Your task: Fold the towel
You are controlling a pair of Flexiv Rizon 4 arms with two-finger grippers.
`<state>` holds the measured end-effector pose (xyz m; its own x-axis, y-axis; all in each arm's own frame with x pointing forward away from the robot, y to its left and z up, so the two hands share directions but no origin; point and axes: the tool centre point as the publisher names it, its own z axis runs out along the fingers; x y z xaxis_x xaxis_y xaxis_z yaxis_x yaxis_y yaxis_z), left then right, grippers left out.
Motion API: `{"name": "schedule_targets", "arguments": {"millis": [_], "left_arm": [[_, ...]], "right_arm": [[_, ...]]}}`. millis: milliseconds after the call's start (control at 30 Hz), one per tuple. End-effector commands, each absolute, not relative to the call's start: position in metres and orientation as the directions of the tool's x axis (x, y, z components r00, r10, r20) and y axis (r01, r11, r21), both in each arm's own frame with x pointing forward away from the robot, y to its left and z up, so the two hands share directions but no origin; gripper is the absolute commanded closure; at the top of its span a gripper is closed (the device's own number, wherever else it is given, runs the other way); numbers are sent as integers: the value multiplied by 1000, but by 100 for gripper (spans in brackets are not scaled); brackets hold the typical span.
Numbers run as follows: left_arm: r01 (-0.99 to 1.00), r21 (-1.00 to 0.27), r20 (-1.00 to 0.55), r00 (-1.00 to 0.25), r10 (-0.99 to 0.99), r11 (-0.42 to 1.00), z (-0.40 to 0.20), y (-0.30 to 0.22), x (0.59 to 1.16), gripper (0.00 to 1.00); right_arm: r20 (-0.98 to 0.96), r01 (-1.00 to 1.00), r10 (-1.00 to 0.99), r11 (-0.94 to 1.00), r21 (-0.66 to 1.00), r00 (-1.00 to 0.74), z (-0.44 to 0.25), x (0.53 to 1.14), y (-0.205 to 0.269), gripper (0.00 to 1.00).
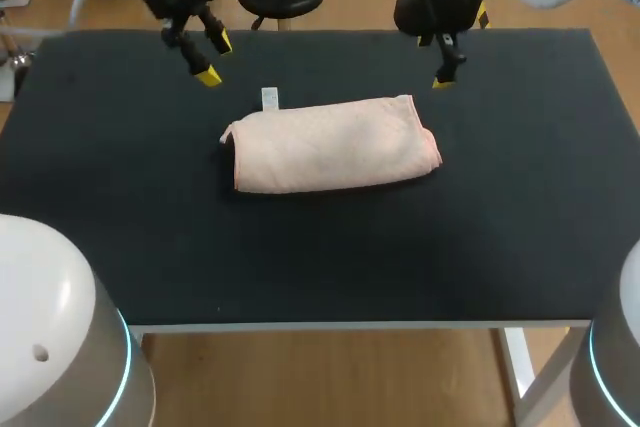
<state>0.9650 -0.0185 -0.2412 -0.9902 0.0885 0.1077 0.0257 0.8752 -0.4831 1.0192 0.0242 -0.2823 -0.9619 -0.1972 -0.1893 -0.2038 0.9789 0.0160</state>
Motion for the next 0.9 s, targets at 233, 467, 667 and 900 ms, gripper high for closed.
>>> {"name": "schedule_targets", "arguments": {"millis": [233, 467, 667, 900], "left_arm": [[7, -747, -76, -994, -75, 665, -252, -11, 946, 0], [7, -747, -76, -994, -75, 665, -252, -11, 946, 0], [7, -747, -76, -994, -75, 665, -252, -11, 946, 0], [7, -747, -76, -994, -75, 665, -252, -11, 946, 0]], "right_arm": [[-185, -409, -402, 912, -1, -897, -272, 1001, 25, 0], [-185, -409, -402, 912, -1, -897, -272, 1001, 25, 0], [-185, -409, -402, 912, -1, -897, -272, 1001, 25, 0], [-29, 53, 84, 824, 564, -996, -267, 1015, 7, 0]]}}
